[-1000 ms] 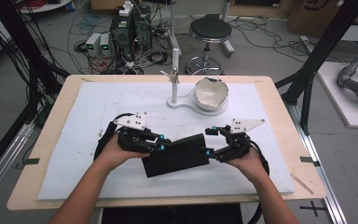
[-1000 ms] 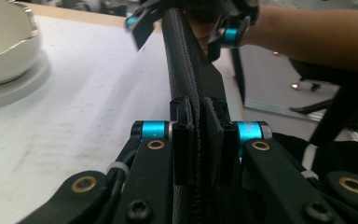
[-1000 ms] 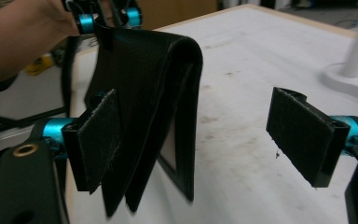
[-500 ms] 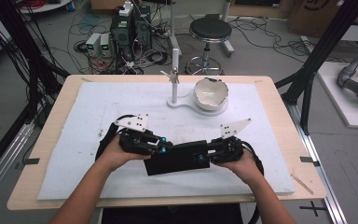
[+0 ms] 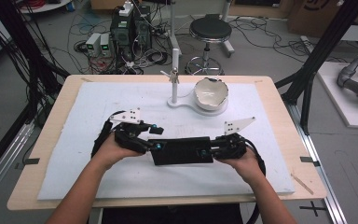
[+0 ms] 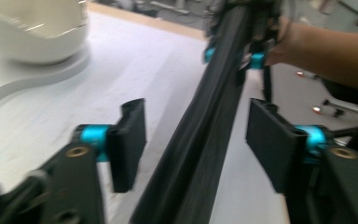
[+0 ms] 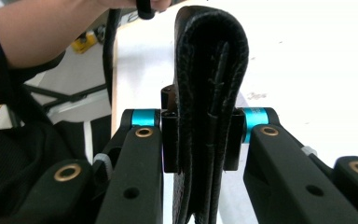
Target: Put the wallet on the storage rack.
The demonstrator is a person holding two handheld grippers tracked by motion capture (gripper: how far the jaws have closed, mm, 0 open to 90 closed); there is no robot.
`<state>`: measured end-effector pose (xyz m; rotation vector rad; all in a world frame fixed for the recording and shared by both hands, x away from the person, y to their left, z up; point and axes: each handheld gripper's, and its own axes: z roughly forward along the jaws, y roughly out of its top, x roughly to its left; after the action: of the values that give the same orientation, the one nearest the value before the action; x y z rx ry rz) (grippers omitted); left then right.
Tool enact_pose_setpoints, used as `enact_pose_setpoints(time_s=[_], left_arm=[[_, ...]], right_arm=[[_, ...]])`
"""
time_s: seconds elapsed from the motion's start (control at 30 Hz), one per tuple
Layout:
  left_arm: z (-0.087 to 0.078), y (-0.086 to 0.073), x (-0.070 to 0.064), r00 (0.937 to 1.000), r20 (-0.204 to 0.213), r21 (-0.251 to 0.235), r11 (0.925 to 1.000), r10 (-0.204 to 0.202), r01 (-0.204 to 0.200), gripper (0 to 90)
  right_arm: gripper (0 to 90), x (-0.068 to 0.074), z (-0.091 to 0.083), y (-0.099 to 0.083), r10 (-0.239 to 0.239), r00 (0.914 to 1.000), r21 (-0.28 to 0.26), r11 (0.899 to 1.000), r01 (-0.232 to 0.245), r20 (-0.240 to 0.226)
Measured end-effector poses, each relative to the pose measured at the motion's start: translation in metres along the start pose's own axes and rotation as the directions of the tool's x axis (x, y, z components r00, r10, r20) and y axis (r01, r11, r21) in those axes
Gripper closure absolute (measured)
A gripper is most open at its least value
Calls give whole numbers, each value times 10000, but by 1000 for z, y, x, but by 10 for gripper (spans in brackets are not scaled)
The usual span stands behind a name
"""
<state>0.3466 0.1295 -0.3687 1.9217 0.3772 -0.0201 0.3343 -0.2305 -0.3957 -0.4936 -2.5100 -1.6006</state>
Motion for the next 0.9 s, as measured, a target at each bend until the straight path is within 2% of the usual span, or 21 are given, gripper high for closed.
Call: enact_pose_setpoints(time_s=[0.07, 0.1, 0.13, 0.27, 0.33, 0.37, 0.4, 0.43, 0.5, 0.53, 0.63, 0.7, 0.73, 0.77, 0.83, 0.87, 0.9], left_arm=[[-9, -3, 5, 9998, -127, -49, 9999, -135, 134, 319], [-14, -5, 8, 9996, -206, -154, 9997, -217, 214, 292], [-19, -7, 11, 9990, -377, -217, 9995, -239, 231, 292], [-47, -19, 27, 9884, -1384, -222, 9979, -629, 604, 274], [-60, -27, 33, 9743, -2109, -229, 9969, -789, 758, 245], [-67, -31, 36, 9650, -2502, -204, 9970, -779, 752, 241], [-73, -36, 39, 9523, -2955, -170, 9971, -761, 744, 222], [-77, -39, 41, 9416, -3274, -139, 9969, -780, 778, 222], [-88, -46, 47, 9101, -4037, 9, 9948, -930, 1020, 196], [-92, -49, 48, 8995, -4249, -33, 9938, -1021, 1112, 192], [-99, -57, 53, 8812, -4576, -13, 9912, -1185, 1326, 191], [-99, -61, 55, 8759, -4679, 127, 9900, -1181, 1403, 191], [-99, -62, 56, 8739, -4717, 199, 9895, -1171, 1434, 191], [-99, -64, 56, 8688, -4810, 307, 9881, -1175, 1506, 191], [-97, -65, 58, 8644, -4900, 509, 9862, -1126, 1574, 191], [-96, -65, 58, 8661, -4876, 536, 9863, -1104, 1559, 191], [-95, -66, 58, 8699, -4802, 503, 9866, -1124, 1552, 191]], right_arm=[[760, -1, -5, 0, 9, 9997, -92, 10000, -6, 264], [759, -2, -10, -1, 50, 9985, -173, 9998, -41, 550], [759, -2, -10, -1, 50, 9985, -173, 9998, -41, 550], [759, -3, -24, -1, 12, 9934, -260, 9997, 18, 1144], [759, -3, -32, 0, -17, 9898, -410, 9991, 76, 1425], [759, -3, -36, 0, -8, 9877, -465, 9989, 82, 1565], [758, -3, -44, 1, 26, 9823, -634, 9979, 94, 1873], [758, -3, -44, 1, 26, 9823, -634, 9979, 94, 1873], [758, -3, -53, 3, 22, 9765, -781, 9968, 150, 2155], [758, -4, -57, 3, 35, 9738, -858, 9962, 165, 2274], [758, -4, -72, 8, 56, 9635, -1033, 9944, 230, 2677], [759, -3, -82, 13, 63, 9539, -1230, 9919, 322, 3000], [759, -3, -91, 18, 26, 9423, -1337, 9900, 448, 3348], [759, -3, -91, 18, 26, 9423, -1337, 9900, 448, 3348], [758, -2, -101, 29, 31, 9223, -1315, 9900, 518, 3863], [758, -2, -106, 34, 5, 9145, -1270, 9903, 556, 4047], [758, -3, -114, 45, 34, 8981, -1223, 9909, 561, 4399]])
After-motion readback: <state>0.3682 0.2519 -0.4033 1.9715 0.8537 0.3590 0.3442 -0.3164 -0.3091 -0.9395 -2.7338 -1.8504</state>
